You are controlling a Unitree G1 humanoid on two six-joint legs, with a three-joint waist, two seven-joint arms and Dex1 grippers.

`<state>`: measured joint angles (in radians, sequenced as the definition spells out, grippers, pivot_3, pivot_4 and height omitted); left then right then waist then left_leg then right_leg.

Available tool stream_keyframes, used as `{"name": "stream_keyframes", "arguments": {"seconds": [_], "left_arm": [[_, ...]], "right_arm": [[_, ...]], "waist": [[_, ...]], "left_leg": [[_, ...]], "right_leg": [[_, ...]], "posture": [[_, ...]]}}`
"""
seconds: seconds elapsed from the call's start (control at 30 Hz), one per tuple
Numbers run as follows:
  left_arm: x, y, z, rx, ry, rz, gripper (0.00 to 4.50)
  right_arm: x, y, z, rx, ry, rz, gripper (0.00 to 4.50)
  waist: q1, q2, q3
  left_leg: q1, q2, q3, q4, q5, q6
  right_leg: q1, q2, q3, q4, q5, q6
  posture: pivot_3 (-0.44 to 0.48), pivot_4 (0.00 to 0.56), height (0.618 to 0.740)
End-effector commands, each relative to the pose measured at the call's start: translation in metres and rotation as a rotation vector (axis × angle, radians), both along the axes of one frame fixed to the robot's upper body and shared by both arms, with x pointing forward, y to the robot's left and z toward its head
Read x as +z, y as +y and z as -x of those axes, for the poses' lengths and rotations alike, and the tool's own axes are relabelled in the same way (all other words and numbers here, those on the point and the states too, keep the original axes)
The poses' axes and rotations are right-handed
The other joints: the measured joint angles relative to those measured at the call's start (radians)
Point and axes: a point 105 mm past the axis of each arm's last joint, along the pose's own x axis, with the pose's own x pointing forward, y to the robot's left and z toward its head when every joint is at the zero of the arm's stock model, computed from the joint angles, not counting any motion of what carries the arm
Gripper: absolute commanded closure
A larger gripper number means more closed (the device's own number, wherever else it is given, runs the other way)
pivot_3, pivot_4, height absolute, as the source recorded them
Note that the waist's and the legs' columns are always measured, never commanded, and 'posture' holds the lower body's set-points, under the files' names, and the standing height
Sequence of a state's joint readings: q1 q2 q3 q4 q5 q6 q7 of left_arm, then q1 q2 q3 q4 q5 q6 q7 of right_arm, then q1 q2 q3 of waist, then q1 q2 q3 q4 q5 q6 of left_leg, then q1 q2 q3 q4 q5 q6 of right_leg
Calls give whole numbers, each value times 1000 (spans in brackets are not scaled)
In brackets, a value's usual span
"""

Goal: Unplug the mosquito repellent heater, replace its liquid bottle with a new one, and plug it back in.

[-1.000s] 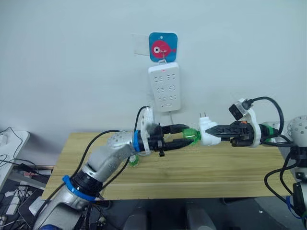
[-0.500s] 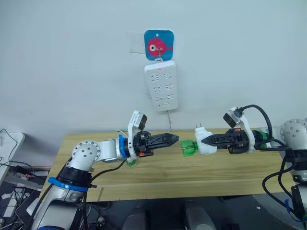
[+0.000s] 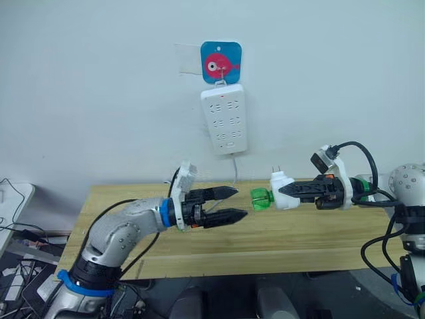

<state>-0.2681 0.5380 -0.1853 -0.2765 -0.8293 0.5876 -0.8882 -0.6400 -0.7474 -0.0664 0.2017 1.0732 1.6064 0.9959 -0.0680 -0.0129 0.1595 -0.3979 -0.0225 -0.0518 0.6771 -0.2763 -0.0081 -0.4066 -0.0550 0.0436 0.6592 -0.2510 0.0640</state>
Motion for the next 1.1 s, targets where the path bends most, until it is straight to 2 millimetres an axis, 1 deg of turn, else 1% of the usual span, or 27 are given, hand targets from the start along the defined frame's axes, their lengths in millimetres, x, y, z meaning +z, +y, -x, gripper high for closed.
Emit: {"name": "stream_keyframes", "arguments": {"seconds": [0.03,0.1,0.13,0.3,0.4,0.5,0.57,0.73,0.83,1.0,1.1], "left_arm": [[4,-12,3,-21,-197,-21,42],[4,-15,0,-10,-290,-31,42],[6,-16,-2,6,-383,-48,42],[7,-19,-1,-19,-852,-147,42],[1,-18,4,-59,-1062,-179,42],[-3,-16,2,-51,-1256,-214,42],[-1,-16,0,-26,-1376,-222,42],[-4,-19,-5,18,-1557,-225,42],[0,-21,-7,49,-1655,-211,42],[2,-24,-15,92,-1697,-216,42],[6,-27,-15,114,-1730,-192,42]], "right_arm": [[15,3,1,27,-44,-26,1495],[15,4,2,35,-44,-26,1495],[15,4,3,38,-44,-26,1495],[16,3,4,40,-44,-25,1495],[17,3,4,38,-46,-28,1495],[19,3,3,36,-49,-37,1495],[20,4,3,37,-51,-42,1495],[21,6,5,46,-51,-53,1495],[22,7,5,47,-51,-56,1495],[23,7,5,50,-51,-57,1495],[23,9,5,50,-52,-58,1495]], "waist": [[6,0,0],[9,0,0],[11,0,0],[12,0,0],[12,0,0],[13,0,0],[14,0,0],[13,0,0],[13,0,0],[12,0,0],[11,0,0]], "left_leg": [[0,0,0,0,0,0],[0,0,0,0,0,0],[0,0,0,0,0,0],[0,0,1,0,0,0],[0,1,1,0,0,0],[0,2,1,0,0,0],[0,2,0,0,0,0],[0,1,0,0,0,0],[0,1,0,0,0,0],[0,1,0,1,0,0],[0,1,0,1,0,0]], "right_leg": [[0,0,0,0,0,0],[0,0,0,0,0,0],[0,0,0,0,0,0],[0,0,0,0,0,0],[0,0,0,0,0,-1],[0,-1,0,-1,0,-1],[0,-1,0,0,1,0],[0,-2,0,0,1,0],[0,-1,-1,0,1,0],[0,-2,-1,1,1,0],[0,-1,-1,1,1,0]], "posture": [[-78,143,740],[-81,141,740],[-81,141,740],[-86,135,740],[-92,133,740],[-97,133,740],[-100,132,740],[-106,133,740],[-107,132,740],[-108,132,740],[-111,132,740]]}}
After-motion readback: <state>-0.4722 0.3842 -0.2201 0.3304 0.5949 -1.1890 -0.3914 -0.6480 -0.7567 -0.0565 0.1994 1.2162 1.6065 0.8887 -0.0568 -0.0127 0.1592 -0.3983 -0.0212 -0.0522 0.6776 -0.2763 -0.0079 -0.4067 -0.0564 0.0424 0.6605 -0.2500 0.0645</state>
